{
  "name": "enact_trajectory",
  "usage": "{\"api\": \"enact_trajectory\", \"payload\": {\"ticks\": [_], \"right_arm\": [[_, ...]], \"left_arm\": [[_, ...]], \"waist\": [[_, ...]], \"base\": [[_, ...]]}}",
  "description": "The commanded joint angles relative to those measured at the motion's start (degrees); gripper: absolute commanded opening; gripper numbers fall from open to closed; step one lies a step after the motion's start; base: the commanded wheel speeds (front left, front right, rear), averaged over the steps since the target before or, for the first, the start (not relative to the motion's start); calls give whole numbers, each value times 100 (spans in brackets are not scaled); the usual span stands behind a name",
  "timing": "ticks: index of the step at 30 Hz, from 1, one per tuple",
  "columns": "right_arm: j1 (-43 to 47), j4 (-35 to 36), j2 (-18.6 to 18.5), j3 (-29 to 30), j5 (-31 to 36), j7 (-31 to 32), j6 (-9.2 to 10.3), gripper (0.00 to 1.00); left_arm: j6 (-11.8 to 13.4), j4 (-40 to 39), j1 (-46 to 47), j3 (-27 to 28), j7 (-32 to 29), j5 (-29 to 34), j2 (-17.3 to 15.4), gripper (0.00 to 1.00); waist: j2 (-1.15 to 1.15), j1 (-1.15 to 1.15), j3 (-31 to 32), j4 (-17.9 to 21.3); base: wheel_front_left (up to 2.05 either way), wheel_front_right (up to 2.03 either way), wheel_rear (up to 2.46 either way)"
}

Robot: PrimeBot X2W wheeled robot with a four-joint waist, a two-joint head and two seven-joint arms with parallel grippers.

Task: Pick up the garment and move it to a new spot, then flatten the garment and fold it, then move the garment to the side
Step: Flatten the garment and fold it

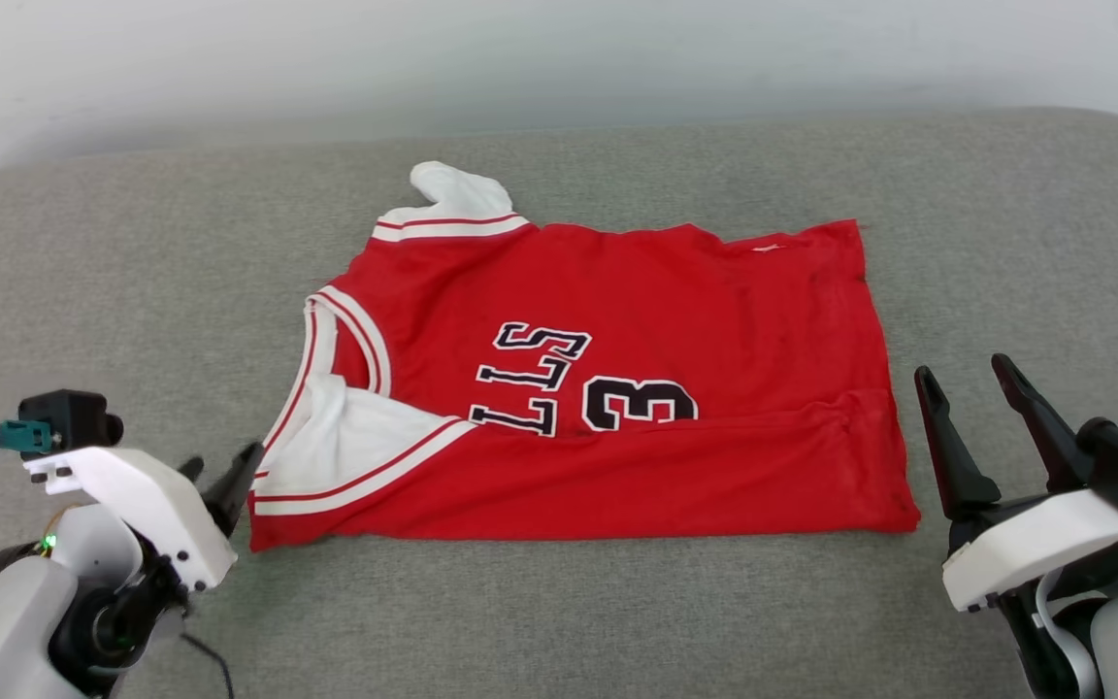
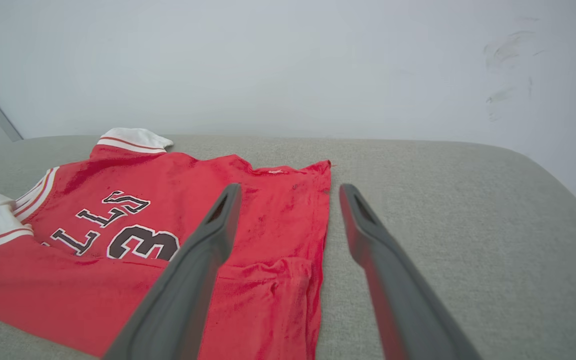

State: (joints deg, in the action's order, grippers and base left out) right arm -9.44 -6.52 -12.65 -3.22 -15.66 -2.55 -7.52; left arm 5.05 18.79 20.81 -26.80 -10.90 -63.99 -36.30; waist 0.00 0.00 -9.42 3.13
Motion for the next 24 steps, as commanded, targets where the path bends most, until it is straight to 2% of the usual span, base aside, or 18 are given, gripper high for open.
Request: {"api": "enact_trajectory", "payload": {"ticks": [1,5,8,12,17,18,19,20,21,24], "right_arm": [[129,226,111,53,59,17,6,100],[337,719,336,121,193,86,6,100],[391,997,490,99,264,121,6,100],[390,1217,623,69,293,112,7,100],[383,1299,720,83,318,114,6,100],[395,1296,730,90,322,135,6,100],[404,1295,740,95,327,153,6,100],[412,1304,750,97,319,162,6,100],[423,1310,752,115,307,193,6,100],[449,1342,694,194,278,292,6,100]], "left_arm": [[95,-208,-142,-56,-341,-84,-158,100],[372,-689,-368,-112,-1165,-386,-499,100],[594,-910,-456,-71,-1509,-527,-720,100],[729,-957,-522,-4,-1657,-678,-754,100],[697,-649,-521,-52,-1777,-865,-520,100],[682,-580,-531,-86,-1808,-894,-451,69],[659,-509,-548,-131,-1849,-919,-387,42],[644,-439,-561,-167,-1853,-936,-319,9],[610,-372,-571,-197,-1834,-944,-254,0],[503,-271,-556,-214,-1667,-871,-127,0]], "waist": [[0,0,1,75],[0,0,-118,227],[0,0,-277,368],[0,0,-516,556],[0,0,-701,705],[0,0,-715,721],[0,0,-726,736],[0,0,-732,748],[0,0,-731,755],[0,0,-693,725]], "base": [[0,0,0],[0,0,0],[0,0,0],[0,0,0],[0,0,0],[0,0,0],[0,0,0],[0,0,0],[0,0,0],[0,0,0]]}}
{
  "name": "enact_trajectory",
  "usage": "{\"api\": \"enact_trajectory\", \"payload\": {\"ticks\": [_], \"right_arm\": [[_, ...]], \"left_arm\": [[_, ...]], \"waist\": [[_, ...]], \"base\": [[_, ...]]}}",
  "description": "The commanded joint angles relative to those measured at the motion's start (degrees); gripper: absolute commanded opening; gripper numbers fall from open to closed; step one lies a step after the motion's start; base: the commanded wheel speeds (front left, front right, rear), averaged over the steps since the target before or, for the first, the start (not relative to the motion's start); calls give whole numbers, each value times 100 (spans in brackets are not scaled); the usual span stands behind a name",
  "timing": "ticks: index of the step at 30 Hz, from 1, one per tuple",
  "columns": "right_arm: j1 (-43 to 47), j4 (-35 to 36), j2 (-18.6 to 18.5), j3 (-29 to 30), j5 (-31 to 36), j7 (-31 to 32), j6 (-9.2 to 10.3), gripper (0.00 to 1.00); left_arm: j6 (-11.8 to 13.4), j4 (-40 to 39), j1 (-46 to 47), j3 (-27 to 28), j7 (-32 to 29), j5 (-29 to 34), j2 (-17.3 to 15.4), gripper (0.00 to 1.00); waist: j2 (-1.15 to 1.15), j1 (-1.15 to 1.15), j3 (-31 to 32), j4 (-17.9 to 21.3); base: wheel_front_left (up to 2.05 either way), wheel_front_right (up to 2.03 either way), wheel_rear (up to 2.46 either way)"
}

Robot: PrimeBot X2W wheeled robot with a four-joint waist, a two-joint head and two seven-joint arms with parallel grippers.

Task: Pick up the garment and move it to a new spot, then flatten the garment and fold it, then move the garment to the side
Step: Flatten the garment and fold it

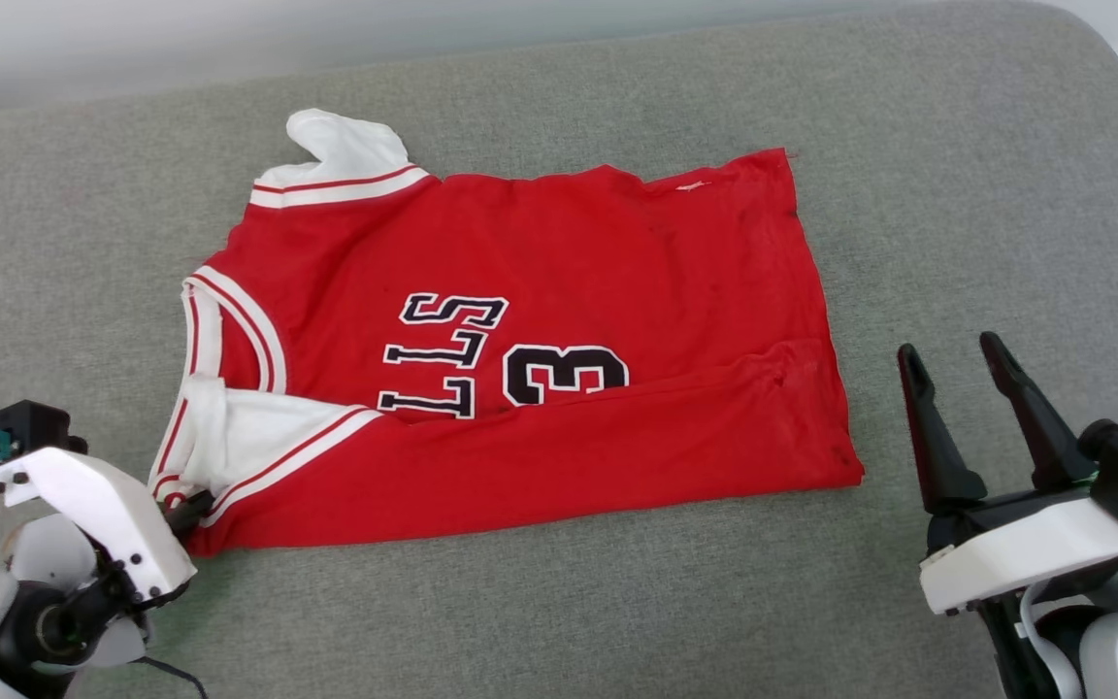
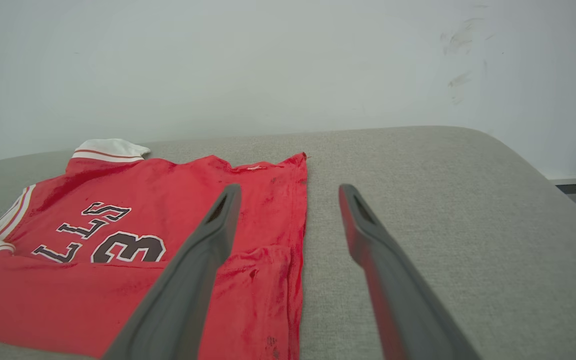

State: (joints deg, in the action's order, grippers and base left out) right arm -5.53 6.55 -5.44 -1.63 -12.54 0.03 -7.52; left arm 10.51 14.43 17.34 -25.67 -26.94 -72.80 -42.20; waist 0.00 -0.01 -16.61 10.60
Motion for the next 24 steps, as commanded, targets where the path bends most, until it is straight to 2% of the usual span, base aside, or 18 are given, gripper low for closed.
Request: {"api": "enact_trajectory", "payload": {"ticks": [1,4,6,12,15,18,24], "right_arm": [[71,47,-45,61,-68,87,6,100],[104,18,-125,149,-240,438,6,100],[104,-61,-200,247,-446,896,6,100],[-107,-355,-564,440,-948,3010,5,100],[-307,-477,-673,395,-1079,3766,5,100],[-554,-730,-682,318,-1140,4150,5,100],[-990,-1582,-664,103,-1182,4347,5,100]], "left_arm": [[-83,186,-192,-321,13,45,439,0],[-140,136,-79,-241,342,227,417,0],[-147,33,-2,-178,559,349,380,0],[-77,-519,251,-96,1028,744,293,0],[1,-865,360,-101,1136,891,301,0],[57,-1157,435,-126,1221,1005,331,0],[20,-1444,546,-173,1292,1048,434,0]], "waist": [[0,1,50,-49],[0,1,132,-150],[0,1,172,-226],[0,1,116,-536],[0,1,17,-671],[0,1,-105,-784],[0,1,-287,-973]], "base": [[0,0,0],[0,0,0],[0,0,0],[0,0,0],[0,0,0],[0,0,0],[0,0,0]]}}
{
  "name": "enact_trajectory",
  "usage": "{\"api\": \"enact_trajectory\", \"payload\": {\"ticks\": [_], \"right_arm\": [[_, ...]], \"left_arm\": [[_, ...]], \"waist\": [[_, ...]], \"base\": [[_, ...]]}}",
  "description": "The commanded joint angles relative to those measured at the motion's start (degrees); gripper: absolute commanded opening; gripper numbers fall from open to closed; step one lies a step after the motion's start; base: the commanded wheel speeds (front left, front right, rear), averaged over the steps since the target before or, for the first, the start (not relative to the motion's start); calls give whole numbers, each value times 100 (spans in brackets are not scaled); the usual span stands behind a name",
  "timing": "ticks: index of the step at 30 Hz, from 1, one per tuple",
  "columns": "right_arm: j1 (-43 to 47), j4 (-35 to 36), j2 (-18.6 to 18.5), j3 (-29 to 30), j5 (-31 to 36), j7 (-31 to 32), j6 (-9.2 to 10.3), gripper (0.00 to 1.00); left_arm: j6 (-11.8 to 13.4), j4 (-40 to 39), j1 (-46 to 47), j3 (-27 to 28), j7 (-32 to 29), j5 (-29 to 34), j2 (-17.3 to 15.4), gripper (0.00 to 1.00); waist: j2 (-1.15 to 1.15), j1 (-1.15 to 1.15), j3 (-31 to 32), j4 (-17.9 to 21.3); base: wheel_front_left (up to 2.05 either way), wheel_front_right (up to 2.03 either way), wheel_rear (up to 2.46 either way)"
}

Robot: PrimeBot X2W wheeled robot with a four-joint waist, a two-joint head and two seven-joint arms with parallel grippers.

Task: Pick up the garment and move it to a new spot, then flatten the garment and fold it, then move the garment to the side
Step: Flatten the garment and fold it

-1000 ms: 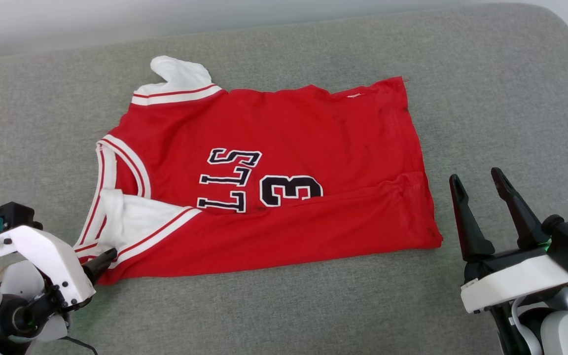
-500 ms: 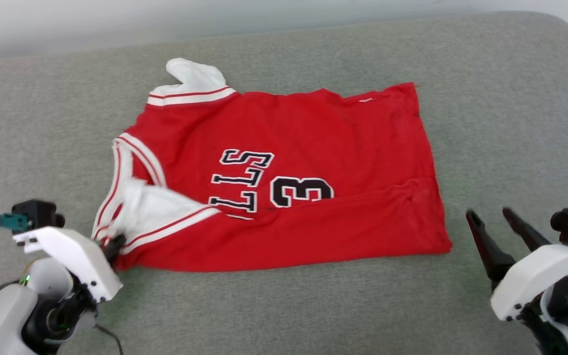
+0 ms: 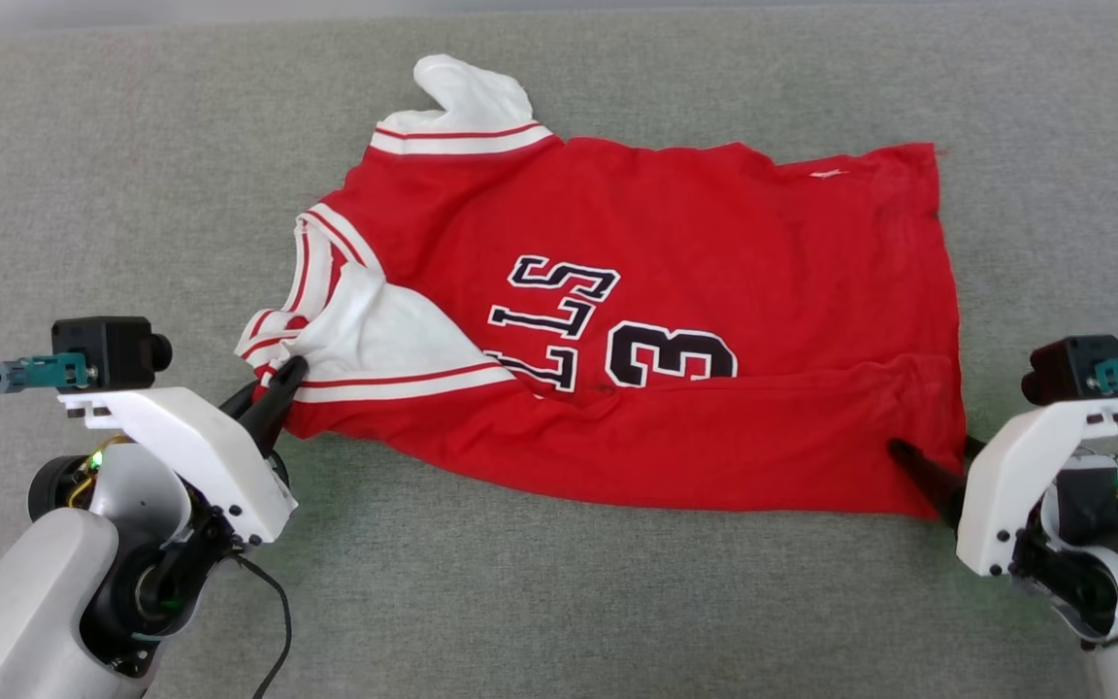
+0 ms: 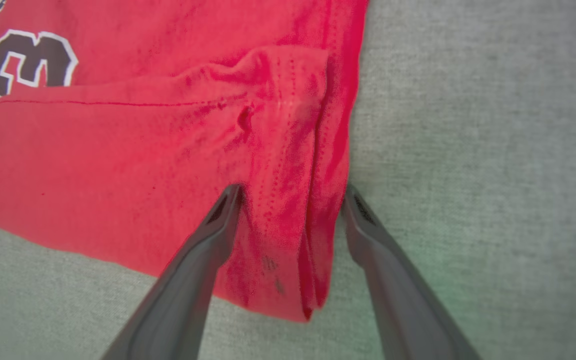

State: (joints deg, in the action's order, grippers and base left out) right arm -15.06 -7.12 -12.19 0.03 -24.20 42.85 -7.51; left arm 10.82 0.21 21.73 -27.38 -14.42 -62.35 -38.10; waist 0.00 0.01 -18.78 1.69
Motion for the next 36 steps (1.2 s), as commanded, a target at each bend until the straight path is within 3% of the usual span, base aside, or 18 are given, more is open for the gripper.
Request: {"api": "enact_trajectory", "payload": {"ticks": [1,2,3,4,5,20,36], "right_arm": [[-52,-378,39,-132,-48,116,4,100],[-54,-529,80,-205,-88,171,3,100],[-48,-666,90,-277,-113,225,3,64],[-40,-775,111,-337,-158,259,3,40],[-45,-852,132,-375,-211,280,3,0],[-196,-466,-311,-656,-362,1,3,0],[1027,70,-330,-660,-607,353,3,0]], "left_arm": [[-23,-18,112,-3,56,10,26,0],[-35,-9,110,-5,69,17,30,0],[-43,-2,107,-4,89,16,53,0],[-52,4,95,-6,111,16,73,0],[-56,12,85,-12,126,19,89,0],[-13,239,-483,23,585,-55,296,0],[497,-146,-2182,227,779,-554,157,0]], "waist": [[0,-1,-84,-102],[0,-1,-97,-120],[0,-1,-107,-136],[0,-1,-112,-148],[0,-1,-113,-156],[0,-1,582,-144],[0,-1,1561,-277]], "base": [[0,0,0],[0,0,0],[0,0,0],[0,0,0],[0,0,0],[0,0,0],[0,0,0]]}}
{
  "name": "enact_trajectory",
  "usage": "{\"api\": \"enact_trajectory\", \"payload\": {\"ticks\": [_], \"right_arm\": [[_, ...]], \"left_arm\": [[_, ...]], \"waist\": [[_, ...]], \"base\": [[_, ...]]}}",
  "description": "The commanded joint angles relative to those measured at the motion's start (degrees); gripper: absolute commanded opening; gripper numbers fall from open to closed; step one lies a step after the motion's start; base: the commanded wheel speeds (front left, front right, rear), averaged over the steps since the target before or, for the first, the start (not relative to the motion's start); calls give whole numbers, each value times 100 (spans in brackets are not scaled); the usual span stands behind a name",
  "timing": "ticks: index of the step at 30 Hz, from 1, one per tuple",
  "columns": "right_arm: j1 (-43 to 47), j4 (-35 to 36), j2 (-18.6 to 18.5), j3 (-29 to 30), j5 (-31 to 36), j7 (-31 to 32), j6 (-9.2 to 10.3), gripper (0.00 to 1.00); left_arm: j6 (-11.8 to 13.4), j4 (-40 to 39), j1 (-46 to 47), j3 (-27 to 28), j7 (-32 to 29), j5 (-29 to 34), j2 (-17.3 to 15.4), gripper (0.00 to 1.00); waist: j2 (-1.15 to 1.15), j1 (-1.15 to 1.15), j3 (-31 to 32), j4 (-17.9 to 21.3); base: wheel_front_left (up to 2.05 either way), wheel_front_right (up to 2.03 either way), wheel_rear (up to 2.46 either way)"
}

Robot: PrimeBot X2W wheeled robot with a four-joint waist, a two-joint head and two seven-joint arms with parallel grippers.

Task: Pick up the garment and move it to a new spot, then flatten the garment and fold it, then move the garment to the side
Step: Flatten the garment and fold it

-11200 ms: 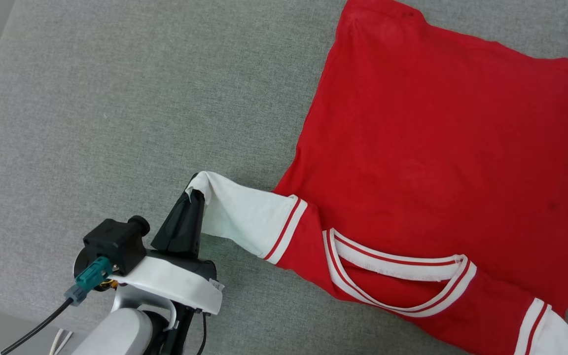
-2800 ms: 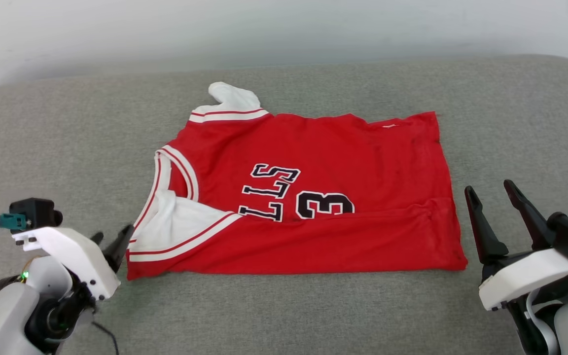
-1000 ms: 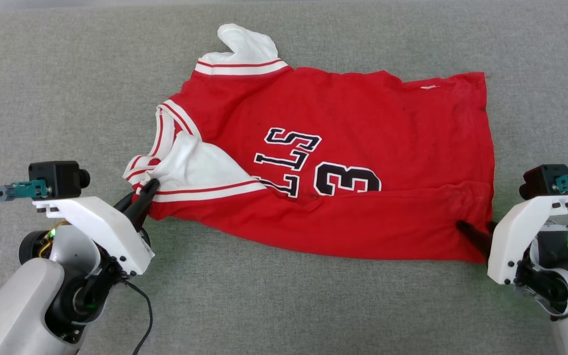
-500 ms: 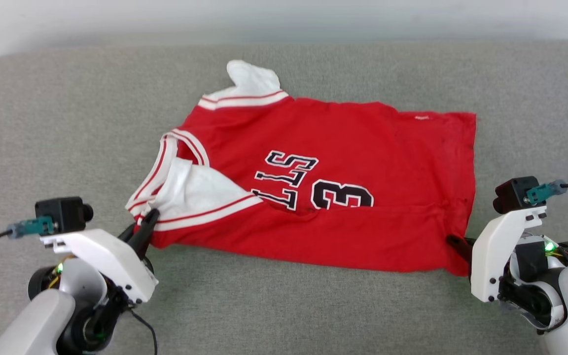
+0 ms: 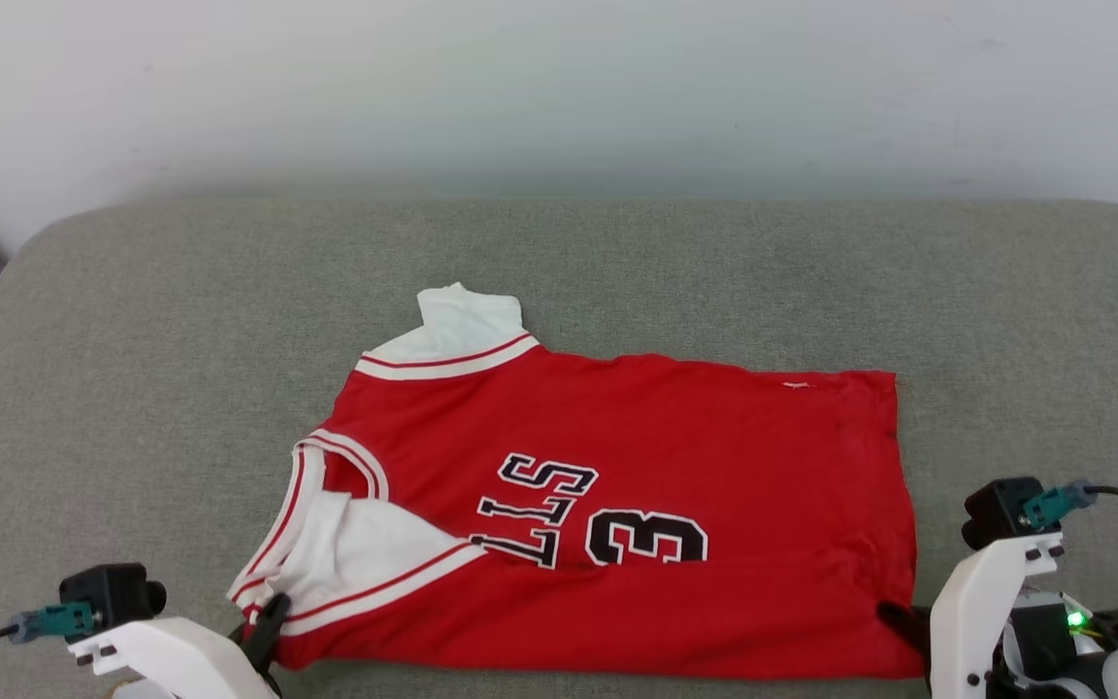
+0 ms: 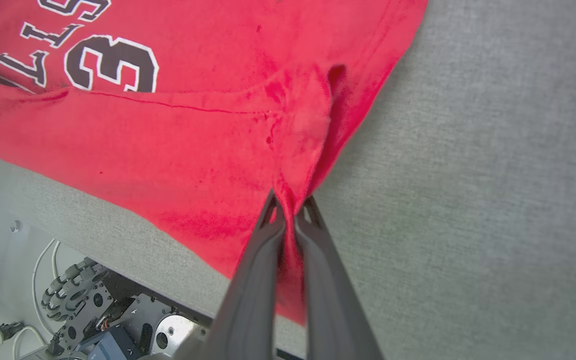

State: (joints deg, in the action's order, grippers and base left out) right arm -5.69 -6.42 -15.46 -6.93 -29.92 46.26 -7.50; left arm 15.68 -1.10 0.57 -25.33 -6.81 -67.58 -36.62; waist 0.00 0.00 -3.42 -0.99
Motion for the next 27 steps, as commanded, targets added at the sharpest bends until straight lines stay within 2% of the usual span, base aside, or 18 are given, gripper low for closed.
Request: {"api": "enact_trajectory", "payload": {"ticks": [1,2,3,4,5,6,9,13,19,23,27], "right_arm": [[163,-24,24,58,-33,9,2,0],[227,-61,73,99,-59,-23,2,0],[264,-103,104,139,-63,-79,2,9],[290,-153,100,182,-29,-164,2,56],[323,-214,111,197,-3,-242,3,100],[340,-255,125,191,9,-328,3,100],[286,-231,133,151,72,-797,2,100],[202,-89,56,187,373,-1796,3,100],[-13,143,303,494,986,-3252,2,100],[-287,372,505,621,1323,-3834,3,100],[-588,663,689,614,1513,-4139,3,100]], "left_arm": [[23,9,-141,26,5,-76,21,0],[24,49,-203,29,2,-128,49,0],[8,104,-234,23,10,-157,87,0],[10,188,-229,-6,17,-132,106,19],[17,273,-187,-25,49,-110,153,60],[25,355,-121,-17,86,-116,217,100],[3,591,36,-52,182,1,273,100],[-60,695,302,-14,415,241,228,100],[-121,595,919,47,782,706,127,100],[-206,628,1592,71,802,948,57,100],[-367,824,2358,110,576,1001,-31,100]], "waist": [[0,0,27,-7],[0,0,25,-1],[0,0,12,2],[0,0,-3,2],[0,0,-18,0],[0,0,-32,-1],[0,0,-65,51],[0,0,-77,170],[0,0,-177,388],[0,0,-479,532],[0,0,-959,712]], "base": [[0,0,0],[0,0,0],[0,0,0],[0,0,0],[0,0,0],[0,0,0],[0,0,0],[0,0,0],[0,0,0],[0,0,0],[0,0,0]]}}
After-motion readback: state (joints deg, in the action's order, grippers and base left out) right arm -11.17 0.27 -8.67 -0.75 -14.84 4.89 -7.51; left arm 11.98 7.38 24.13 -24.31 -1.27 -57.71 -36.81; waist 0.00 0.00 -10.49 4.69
